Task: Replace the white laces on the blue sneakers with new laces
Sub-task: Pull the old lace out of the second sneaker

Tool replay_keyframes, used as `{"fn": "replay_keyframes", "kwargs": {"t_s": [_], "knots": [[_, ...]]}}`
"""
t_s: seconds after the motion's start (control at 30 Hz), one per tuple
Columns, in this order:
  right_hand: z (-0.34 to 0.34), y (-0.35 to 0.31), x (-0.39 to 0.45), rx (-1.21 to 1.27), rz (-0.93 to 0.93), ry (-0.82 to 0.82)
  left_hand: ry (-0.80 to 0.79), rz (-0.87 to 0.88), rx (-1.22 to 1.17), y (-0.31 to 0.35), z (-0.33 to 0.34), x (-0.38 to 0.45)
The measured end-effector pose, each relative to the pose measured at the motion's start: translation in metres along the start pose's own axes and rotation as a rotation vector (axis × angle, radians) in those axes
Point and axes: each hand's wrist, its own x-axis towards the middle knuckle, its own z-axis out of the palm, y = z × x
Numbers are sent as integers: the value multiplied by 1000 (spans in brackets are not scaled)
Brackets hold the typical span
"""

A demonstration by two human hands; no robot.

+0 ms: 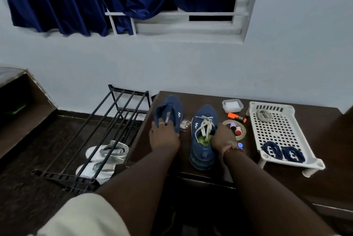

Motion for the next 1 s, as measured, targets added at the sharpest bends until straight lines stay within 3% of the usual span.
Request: {"fn": "replay_keyframes", "kwargs": {"t_s": [0.37, 0.53, 0.63, 0.73, 0.87, 1.0], "knots": [[13, 4, 6, -68, -27, 75, 35, 46, -25, -26, -3, 39], [7, -1, 5, -57, -24, 14, 20, 9, -25, -13, 7, 43], [-12, -9, 7, -40, -43, -100, 107, 14, 27, 7, 5, 37], [-29, -20, 8, -120, -91, -193, 184, 180, 49, 30, 2, 33], [-32, -24, 4, -259, -90, -201, -27, 280, -180, 54, -1, 22], [-29, -24, 3, -371, -152, -229, 63, 339, -64, 59, -2, 18]]}}
